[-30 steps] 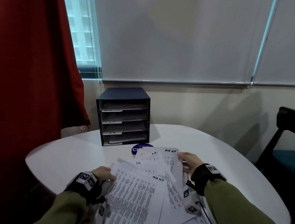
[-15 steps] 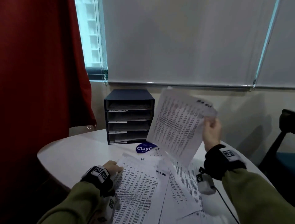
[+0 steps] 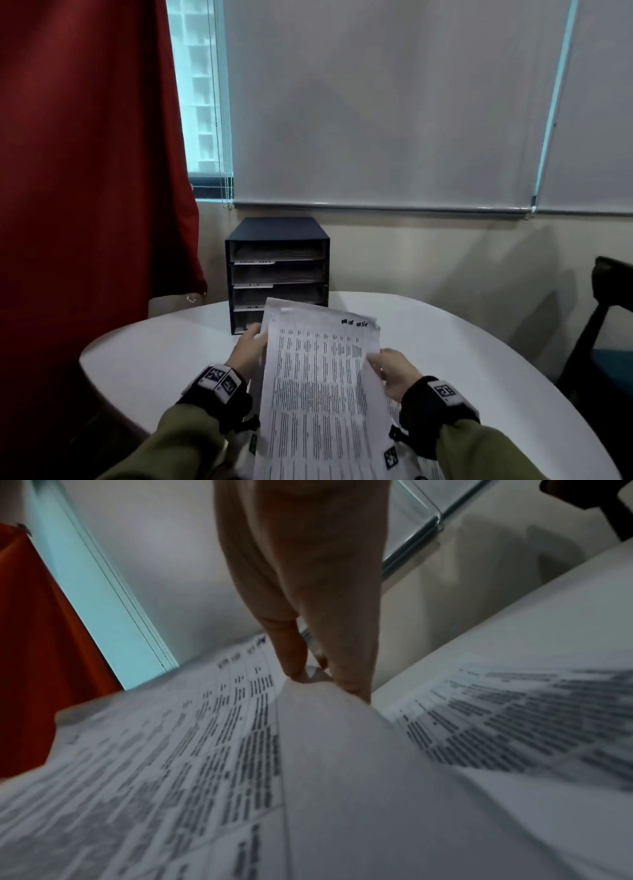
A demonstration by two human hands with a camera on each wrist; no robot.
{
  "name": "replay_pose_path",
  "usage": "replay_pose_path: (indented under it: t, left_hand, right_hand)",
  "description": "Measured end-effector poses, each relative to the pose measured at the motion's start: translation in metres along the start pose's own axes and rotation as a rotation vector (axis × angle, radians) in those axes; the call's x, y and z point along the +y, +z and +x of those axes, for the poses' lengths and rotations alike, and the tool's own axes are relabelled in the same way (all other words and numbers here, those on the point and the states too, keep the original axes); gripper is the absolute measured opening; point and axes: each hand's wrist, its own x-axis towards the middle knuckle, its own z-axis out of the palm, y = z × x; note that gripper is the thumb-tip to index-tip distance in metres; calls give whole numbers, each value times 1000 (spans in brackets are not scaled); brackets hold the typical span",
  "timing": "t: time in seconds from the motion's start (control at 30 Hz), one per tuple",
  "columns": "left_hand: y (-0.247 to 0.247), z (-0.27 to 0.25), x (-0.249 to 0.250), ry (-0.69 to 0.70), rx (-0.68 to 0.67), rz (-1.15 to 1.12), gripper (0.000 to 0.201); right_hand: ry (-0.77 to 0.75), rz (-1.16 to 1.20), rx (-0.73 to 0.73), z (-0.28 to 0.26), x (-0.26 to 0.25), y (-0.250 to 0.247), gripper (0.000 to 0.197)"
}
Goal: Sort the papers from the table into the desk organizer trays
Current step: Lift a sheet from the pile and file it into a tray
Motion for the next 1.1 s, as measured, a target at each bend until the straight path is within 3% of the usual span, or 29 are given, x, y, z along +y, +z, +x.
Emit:
replay_pose_path:
  t: [0.1, 0.2, 0.33, 0.4, 0.47, 0.53, 0.7, 0.83, 0.97, 1.1]
  left_hand:
    - [1, -3, 12, 61, 58, -52, 28]
    - [11, -20, 30, 158, 68, -35, 56]
    - [31, -39, 56, 518, 164, 183, 32]
    - [37, -42, 64, 639, 251, 205, 30]
    - [44, -52, 70, 675, 308, 161, 27]
    - [48, -60, 66, 656, 347, 164, 28]
    - [41, -48, 16, 403, 365, 168, 31]
    - [32, -33, -10, 176, 210, 62, 27]
    - [20, -12, -28, 36, 31, 236, 32]
    - [-3, 15, -17, -2, 58, 294, 44]
  right_hand:
    - [-45, 72, 14, -5, -13, 10, 7]
    - [-184, 165, 126, -8, -29, 17, 43]
    - [-438, 335, 99, -36, -73, 24, 42]
    - [-563, 328, 55, -51, -91, 29, 31]
    - [-613, 308, 48, -55, -97, 34, 16]
    - [-598, 282, 88, -55, -88, 39, 11]
    - [-390, 145, 167, -37, -25, 47, 20]
    - [-242, 151, 140, -32, -8, 46, 31]
    - [-176, -30, 158, -18, 0, 52, 24]
    - [-186, -112, 115, -4, -24, 51, 37]
